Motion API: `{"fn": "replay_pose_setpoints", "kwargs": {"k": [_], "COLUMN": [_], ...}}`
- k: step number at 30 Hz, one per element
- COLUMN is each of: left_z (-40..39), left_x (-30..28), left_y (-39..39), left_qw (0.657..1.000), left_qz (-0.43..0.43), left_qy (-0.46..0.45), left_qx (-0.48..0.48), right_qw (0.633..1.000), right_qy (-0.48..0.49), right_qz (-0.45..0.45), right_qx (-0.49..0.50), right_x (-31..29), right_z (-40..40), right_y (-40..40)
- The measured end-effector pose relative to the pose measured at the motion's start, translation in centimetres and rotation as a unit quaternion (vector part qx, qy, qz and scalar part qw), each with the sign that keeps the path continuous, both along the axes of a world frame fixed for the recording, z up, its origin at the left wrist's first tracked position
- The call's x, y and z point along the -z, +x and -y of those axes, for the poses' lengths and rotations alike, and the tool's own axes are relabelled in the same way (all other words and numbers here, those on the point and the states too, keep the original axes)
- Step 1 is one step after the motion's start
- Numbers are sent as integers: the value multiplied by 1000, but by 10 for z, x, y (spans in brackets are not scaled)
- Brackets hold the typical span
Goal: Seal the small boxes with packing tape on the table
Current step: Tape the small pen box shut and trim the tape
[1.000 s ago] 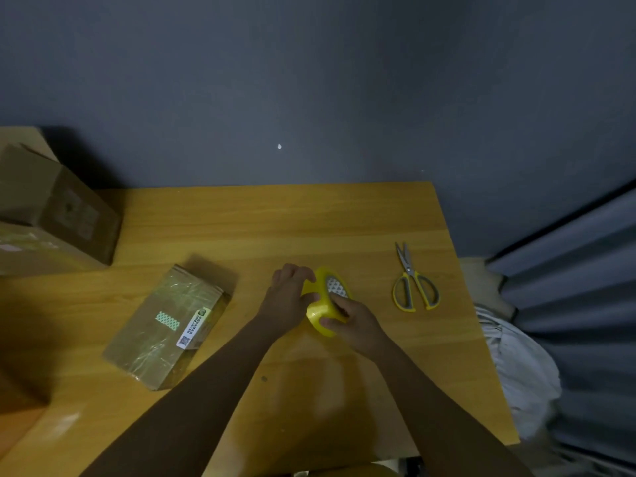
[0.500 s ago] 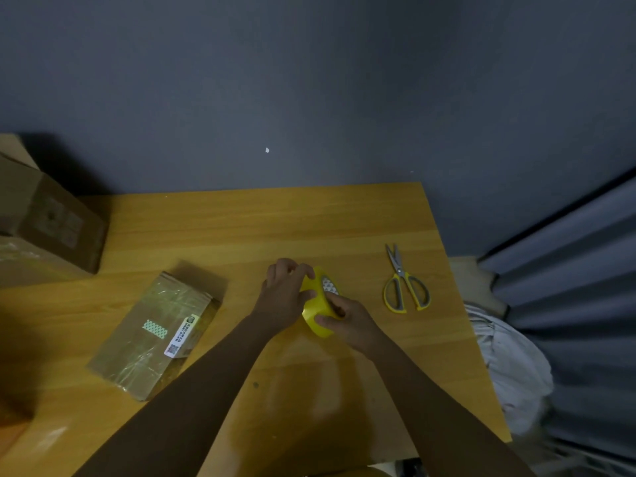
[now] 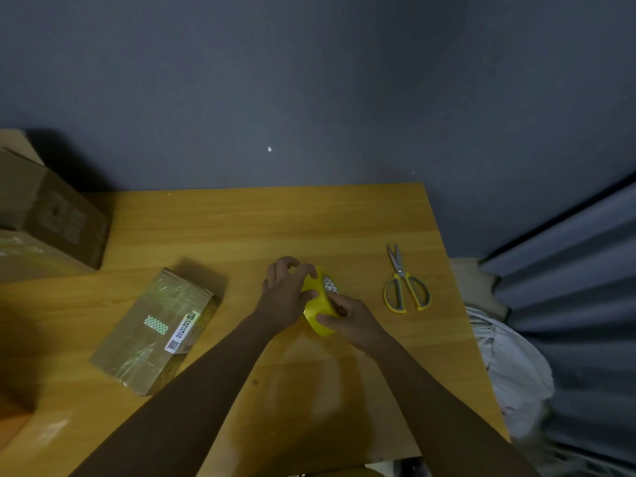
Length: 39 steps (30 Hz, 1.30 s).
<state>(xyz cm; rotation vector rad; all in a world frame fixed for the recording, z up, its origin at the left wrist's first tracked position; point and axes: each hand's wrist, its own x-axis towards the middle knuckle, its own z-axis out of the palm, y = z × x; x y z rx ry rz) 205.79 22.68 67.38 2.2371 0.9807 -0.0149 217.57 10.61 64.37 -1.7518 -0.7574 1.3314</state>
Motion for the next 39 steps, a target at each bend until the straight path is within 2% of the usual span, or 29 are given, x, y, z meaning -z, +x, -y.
{"fn": "replay_pose_setpoints", "kwargs": {"k": [20,23,28,33,39], "left_z": [11,6,3,8,4], "left_x": [1,1,-1,1,-1], "left_y": [1,1,5,7,5], "left_qw": [999,1000,999,1000,999], "left_qz": [4,16,-8,3,-1], "left_qy": [2,-15,0,-9,-20], "left_qx": [35,9,33,9,43], "right_qw": [999,999,999,999,998], "right_qy": [16,17,15,24,31], "right_qz": [-12,-20,-22,-31,-34], "right_qx": [29,24,23,36,47], "right_x": [8,8,7,8,13], "right_z": [8,5,4,6,11], "right_y": [-3,-1,0,1,0]}}
